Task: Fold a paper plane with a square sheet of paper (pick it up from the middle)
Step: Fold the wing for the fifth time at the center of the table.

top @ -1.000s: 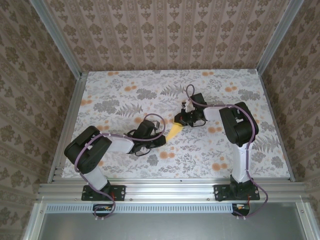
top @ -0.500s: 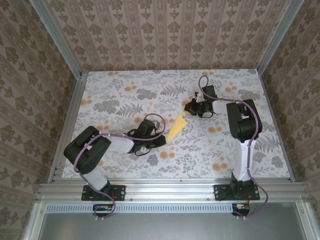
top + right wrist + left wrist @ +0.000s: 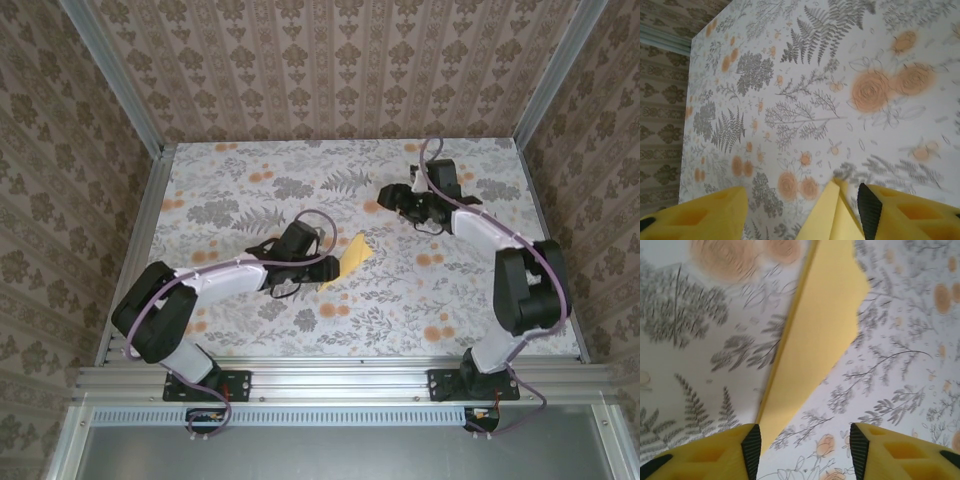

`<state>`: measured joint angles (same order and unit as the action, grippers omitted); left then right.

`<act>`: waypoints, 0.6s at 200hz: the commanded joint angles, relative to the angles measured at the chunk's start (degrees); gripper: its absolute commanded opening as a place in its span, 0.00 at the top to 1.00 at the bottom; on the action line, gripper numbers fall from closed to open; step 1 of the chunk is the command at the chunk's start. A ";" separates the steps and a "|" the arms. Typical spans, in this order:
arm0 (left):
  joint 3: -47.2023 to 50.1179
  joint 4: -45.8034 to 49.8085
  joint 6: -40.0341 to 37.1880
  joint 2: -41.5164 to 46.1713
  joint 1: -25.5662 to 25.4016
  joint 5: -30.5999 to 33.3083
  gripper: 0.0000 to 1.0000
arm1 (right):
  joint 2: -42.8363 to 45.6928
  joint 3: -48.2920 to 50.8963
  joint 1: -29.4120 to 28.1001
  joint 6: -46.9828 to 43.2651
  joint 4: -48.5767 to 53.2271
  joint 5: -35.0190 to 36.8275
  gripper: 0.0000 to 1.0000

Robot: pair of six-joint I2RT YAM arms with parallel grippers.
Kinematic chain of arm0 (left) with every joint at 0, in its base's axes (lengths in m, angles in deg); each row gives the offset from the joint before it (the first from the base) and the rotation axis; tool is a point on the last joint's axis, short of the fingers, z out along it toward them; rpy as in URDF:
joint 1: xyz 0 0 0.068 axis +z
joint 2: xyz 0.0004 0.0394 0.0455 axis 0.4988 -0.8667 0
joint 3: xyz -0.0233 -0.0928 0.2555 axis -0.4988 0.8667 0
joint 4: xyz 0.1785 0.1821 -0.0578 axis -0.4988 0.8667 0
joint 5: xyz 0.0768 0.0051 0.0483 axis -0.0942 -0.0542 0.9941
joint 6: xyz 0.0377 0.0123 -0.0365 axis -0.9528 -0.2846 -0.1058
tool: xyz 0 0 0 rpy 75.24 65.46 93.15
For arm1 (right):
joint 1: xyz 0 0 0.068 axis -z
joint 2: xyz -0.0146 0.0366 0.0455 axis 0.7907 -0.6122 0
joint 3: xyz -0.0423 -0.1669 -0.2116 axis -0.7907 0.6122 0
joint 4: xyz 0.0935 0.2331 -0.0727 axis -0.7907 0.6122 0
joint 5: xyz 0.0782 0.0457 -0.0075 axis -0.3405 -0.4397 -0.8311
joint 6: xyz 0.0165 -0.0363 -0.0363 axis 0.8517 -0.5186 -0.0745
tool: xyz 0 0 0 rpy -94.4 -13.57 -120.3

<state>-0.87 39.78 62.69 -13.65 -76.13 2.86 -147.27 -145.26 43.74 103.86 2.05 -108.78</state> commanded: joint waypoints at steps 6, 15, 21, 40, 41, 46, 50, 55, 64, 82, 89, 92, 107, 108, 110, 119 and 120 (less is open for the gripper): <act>-7.00 12.28 -7.32 -0.32 -2.45 8.29 0.39 | 6.48 7.02 -0.28 -1.64 5.02 8.56 0.30; -9.54 15.60 -8.74 -1.65 -3.95 12.61 0.34 | 8.97 8.84 -0.28 -1.81 5.88 10.45 0.28; -11.31 17.74 -9.77 -2.82 -4.91 15.27 0.32 | 10.26 9.93 -0.26 -1.81 6.29 11.40 0.27; -16.40 22.77 -12.68 -7.24 -7.32 20.07 0.29 | 13.92 13.74 -0.27 -0.97 7.19 14.69 0.21; -16.75 23.02 -12.73 -7.48 -7.49 20.31 0.28 | 14.85 13.92 -0.23 -0.86 7.26 14.92 0.20; -18.09 24.17 -13.15 -8.69 -7.93 21.25 0.28 | 16.53 14.80 -0.19 -0.45 7.40 16.01 0.18; -19.09 25.06 -13.31 -9.59 -8.28 21.70 0.28 | 17.16 15.43 -0.19 -0.04 7.39 16.78 0.17; -20.38 26.03 -13.67 -10.97 -8.56 22.04 0.27 | 18.39 16.47 -0.19 0.51 7.38 17.87 0.14; -22.55 27.26 -14.30 -13.03 -8.87 22.21 0.27 | 19.78 17.84 -0.06 1.28 7.42 19.67 0.10; -26.66 29.44 -15.44 -17.43 -9.36 21.58 0.26 | 21.76 19.89 0.21 2.64 7.08 22.04 0.05; -28.46 30.27 -15.90 -19.16 -9.47 21.61 0.26 | 22.25 20.42 0.37 3.11 7.05 22.80 0.04; -29.11 30.63 -15.99 -19.85 -9.50 21.70 0.26 | 22.47 20.61 0.34 3.26 7.05 22.94 0.03; -32.71 32.30 -16.55 -23.25 -9.67 22.02 0.25 | 22.80 21.21 0.60 3.65 6.64 22.99 0.02; -32.99 32.44 -16.56 -23.48 -9.63 22.03 0.25 | 22.80 21.21 0.65 3.69 6.68 23.02 0.02; -33.34 32.66 -16.63 -23.91 -9.60 22.04 0.25 | 22.80 21.22 0.68 3.74 6.64 23.00 0.02; -35.27 33.42 -17.14 -25.59 -9.61 21.80 0.25 | 22.72 21.19 0.78 3.77 6.74 22.81 0.02; -35.41 33.53 -17.20 -25.79 -9.64 21.70 0.25 | 22.72 21.21 0.78 3.79 6.77 22.80 0.02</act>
<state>-31.34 67.52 48.57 -36.08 -85.45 22.73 -125.52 -125.05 44.00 106.26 8.17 -89.06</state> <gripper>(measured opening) 0.748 0.978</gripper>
